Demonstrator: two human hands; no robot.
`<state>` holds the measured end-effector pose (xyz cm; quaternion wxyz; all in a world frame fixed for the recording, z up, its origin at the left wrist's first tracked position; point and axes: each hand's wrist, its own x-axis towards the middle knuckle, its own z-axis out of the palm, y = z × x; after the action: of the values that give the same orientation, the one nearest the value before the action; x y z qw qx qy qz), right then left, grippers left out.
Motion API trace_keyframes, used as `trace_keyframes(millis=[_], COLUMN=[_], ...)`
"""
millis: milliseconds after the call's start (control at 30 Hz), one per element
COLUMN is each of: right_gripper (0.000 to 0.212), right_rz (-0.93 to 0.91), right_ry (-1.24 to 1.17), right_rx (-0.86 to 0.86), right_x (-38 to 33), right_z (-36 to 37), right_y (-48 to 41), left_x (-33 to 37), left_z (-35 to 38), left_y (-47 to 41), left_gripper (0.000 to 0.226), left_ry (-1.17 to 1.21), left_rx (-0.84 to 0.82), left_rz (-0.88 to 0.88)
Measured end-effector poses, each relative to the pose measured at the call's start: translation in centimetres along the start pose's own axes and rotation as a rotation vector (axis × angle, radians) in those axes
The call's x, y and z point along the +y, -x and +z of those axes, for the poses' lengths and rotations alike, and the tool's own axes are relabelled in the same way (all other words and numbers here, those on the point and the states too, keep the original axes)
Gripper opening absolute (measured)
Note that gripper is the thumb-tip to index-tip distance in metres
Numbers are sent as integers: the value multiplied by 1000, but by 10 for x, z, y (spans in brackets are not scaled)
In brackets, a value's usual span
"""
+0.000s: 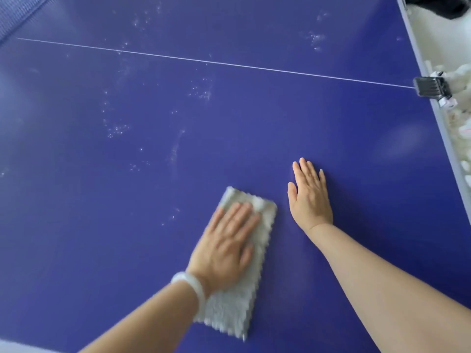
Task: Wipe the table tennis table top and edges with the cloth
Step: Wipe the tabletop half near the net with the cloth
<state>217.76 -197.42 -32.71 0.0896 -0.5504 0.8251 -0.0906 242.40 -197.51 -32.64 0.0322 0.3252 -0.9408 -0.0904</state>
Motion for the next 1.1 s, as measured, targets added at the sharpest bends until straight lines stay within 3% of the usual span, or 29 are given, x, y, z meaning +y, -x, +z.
trace_keyframes(millis=[133, 367, 433, 567, 667, 700, 800, 900, 967, 1100], right_gripper=[58, 51, 48, 54, 58, 59, 60, 61, 61, 61], right_rz=[39, 131, 162, 101, 84, 86, 107, 119, 119, 112], right_ry=[38, -129, -180, -91, -49, -32, 21, 35, 25, -5], right_rx=[-93, 109, 146, 70, 62, 66, 74, 80, 84, 74], right_x=[-8, -28, -28, -26, -25, -25, -28, -30, -31, -28], right_z=[-8, 13, 12, 12, 13, 14, 16, 16, 16, 15], right_y=[12, 119, 118, 115, 117, 117, 115, 115, 115, 116], left_x=[-33, -11, 25, 89, 41, 13, -65, -55, -6, 105], left_z=[-11, -6, 1, 16, 7, 3, -15, -13, -4, 20], left_y=[-30, -32, -23, 28, 60, 67, 78, 69, 58, 59], left_gripper=[63, 63, 64, 62, 66, 64, 63, 62, 64, 63], left_ry=[21, 17, 13, 65, 12, -14, -2, 21, 31, 62], left_rx=[52, 37, 41, 4, -31, -7, 62, 83, 115, 55], left_rz=[-397, -502, -442, -123, 30, -45, -535, -799, -765, -294])
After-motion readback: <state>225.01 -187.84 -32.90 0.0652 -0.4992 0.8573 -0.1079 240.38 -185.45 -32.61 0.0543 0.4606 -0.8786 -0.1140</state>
